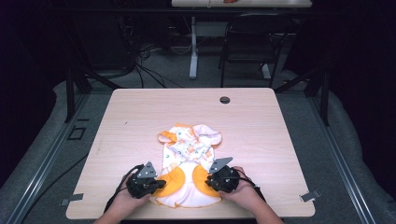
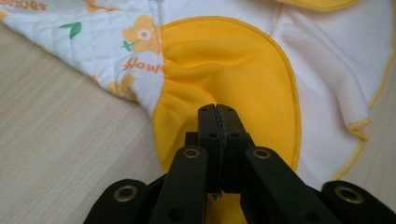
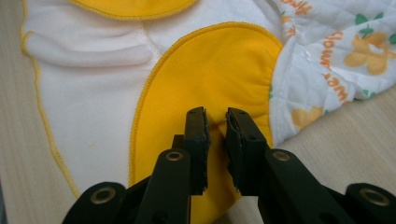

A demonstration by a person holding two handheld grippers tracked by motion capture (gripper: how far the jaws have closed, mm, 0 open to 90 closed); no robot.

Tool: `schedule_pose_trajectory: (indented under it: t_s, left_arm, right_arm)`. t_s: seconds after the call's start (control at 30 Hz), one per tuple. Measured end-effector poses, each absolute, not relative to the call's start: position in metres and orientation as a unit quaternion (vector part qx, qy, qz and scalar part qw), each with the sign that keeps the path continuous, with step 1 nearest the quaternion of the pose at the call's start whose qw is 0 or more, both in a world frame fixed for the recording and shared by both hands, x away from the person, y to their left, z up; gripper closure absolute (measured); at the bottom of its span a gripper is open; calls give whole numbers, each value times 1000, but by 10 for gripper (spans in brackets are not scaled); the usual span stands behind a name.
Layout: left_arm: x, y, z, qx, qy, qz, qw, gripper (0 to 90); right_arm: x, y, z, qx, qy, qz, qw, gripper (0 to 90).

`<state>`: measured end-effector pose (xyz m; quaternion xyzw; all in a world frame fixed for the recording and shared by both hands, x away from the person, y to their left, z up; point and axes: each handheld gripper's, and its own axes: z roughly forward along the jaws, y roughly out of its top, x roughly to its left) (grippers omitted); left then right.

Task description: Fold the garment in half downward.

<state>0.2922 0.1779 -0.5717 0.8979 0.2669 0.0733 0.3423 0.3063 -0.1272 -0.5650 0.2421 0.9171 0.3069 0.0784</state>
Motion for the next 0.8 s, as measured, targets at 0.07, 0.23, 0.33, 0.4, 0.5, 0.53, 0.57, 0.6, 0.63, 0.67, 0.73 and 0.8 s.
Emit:
schedule_pose_trajectory:
  t_s: [0.07,0.23,0.33,0.4,0.5,0.53,0.57,0.6,0.63,0.67,0.73,0.8]
  left_arm:
    - [288,177,-572,897,268,65,344,897]
    - [290,179,-570,896,270,62,346,867]
    - [295,185,-565,887,278,68,363,832]
    - [301,190,-562,876,290,67,380,816]
    - [314,195,-559,866,304,75,389,793]
    - [314,195,-559,866,304,75,389,785]
    - [328,198,-556,858,317,64,400,785]
    - [335,199,-554,854,322,62,403,784]
    - [342,198,-552,854,323,65,402,783]
    - [350,197,-550,853,326,69,401,776]
    - [360,194,-546,849,333,68,405,772]
    - [374,191,-538,846,336,65,408,771]
  right_arm:
    - [307,-129,-564,242,919,304,66,781]
    - [308,-131,-562,248,918,307,46,761]
    - [311,-136,-555,263,901,336,73,771]
    - [315,-141,-548,278,887,359,88,775]
    - [324,-147,-541,296,872,376,104,771]
    - [324,-147,-541,296,872,376,104,771]
    - [334,-147,-539,308,867,379,101,763]
    - [339,-147,-537,309,867,377,99,761]
    - [344,-146,-536,313,864,381,101,756]
    - [351,-145,-534,313,865,378,103,751]
    - [358,-143,-532,314,865,376,109,739]
    - [373,-141,-526,319,866,367,113,736]
